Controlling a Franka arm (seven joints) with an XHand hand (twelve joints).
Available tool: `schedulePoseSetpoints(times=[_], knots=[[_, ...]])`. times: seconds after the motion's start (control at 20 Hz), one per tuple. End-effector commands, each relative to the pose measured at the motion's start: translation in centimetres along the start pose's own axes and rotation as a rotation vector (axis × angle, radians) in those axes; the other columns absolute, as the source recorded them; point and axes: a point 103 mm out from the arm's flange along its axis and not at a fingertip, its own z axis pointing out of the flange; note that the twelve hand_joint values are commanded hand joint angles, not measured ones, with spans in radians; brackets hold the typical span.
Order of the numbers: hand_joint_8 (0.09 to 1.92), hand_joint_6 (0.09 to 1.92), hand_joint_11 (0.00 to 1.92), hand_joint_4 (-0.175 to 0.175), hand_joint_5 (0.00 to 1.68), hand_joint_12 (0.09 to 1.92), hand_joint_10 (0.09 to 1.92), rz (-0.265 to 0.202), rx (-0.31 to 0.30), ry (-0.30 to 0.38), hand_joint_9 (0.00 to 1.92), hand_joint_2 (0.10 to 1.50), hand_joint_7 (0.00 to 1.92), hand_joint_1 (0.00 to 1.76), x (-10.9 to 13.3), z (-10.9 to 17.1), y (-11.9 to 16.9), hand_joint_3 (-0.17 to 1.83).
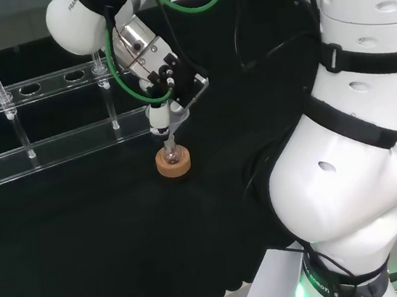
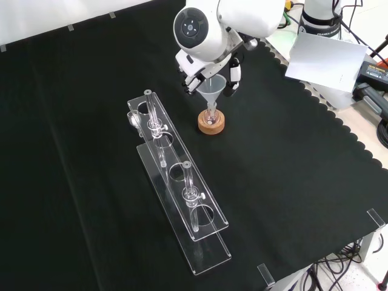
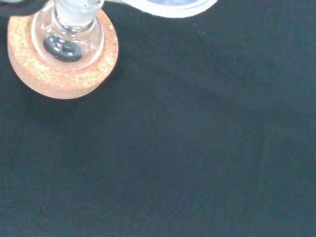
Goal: Place the funnel on the round-bottom flask.
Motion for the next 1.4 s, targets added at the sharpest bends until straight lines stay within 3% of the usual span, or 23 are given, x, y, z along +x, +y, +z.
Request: schedulePoseSetpoints(times=[0.05,0.65,0.9,1.05,1.25,1.4], knots=[[0.75,0.71,0.61,-0.052,0.49,1.22,0.49,-0.015,0.016,0.01,0.85,0.72,0.54,0.73,0.27,0.14,0.14,0.67],[0.73,0.5,0.51,-0.049,0.41,1.28,0.57,0.0,0.06,-0.014,0.73,0.69,0.45,0.7,0.22,0.1,-0.05,0.66],[0.73,0.42,0.49,-0.05,0.4,1.28,0.59,-0.015,0.054,0.009,0.69,0.67,0.4,0.68,0.18,0.28,-0.19,0.65],[0.73,0.26,0.47,-0.052,0.35,1.3,0.63,-0.026,0.053,0.021,0.61,0.65,0.28,0.63,0.05,0.62,-0.3,0.63],[0.69,0.09,0.39,-0.046,0.26,1.33,0.68,-0.037,0.112,0.016,0.45,0.63,0.11,0.58,-0.02,0.8,-0.16,0.6],[0.5,0.09,0.28,-0.035,0.14,1.37,0.72,-0.037,0.115,0.015,0.27,0.63,0.02,0.52,0.01,0.78,-0.23,0.54]])
